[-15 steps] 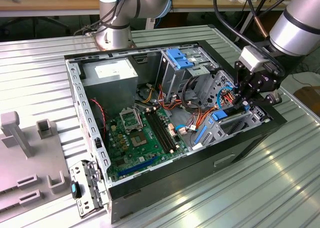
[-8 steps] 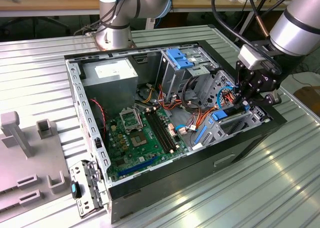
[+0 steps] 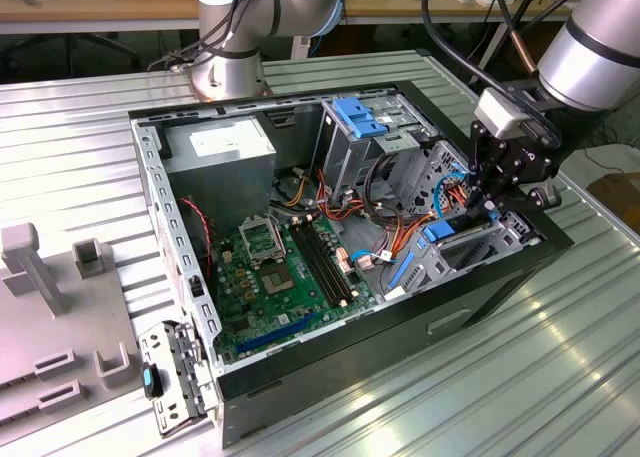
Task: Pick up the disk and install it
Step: 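Insert the first disk wire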
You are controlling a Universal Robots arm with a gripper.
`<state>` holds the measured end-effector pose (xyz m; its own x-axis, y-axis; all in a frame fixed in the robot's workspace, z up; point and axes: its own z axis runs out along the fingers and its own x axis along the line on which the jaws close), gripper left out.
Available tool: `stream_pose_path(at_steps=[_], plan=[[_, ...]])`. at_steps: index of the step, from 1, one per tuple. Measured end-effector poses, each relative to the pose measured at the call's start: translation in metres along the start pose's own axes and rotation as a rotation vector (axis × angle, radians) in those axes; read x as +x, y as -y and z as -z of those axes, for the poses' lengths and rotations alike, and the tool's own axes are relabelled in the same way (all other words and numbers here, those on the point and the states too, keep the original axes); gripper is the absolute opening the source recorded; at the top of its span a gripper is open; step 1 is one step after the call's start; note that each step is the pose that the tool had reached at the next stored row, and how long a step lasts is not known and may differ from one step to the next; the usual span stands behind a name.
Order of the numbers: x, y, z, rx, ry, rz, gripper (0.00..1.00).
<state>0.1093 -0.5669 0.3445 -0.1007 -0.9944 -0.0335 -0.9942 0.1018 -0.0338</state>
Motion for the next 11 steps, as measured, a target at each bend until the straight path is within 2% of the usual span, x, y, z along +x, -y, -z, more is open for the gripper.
stream_pose_path(at_steps=[6,11], plan=[[0.0013,-0.0006,0.0001,-0.0009,0.0009,0.029,0.18],[0.0011,0.0008,-0.0018,-0.0012,0.0009,0.03,0.18]])
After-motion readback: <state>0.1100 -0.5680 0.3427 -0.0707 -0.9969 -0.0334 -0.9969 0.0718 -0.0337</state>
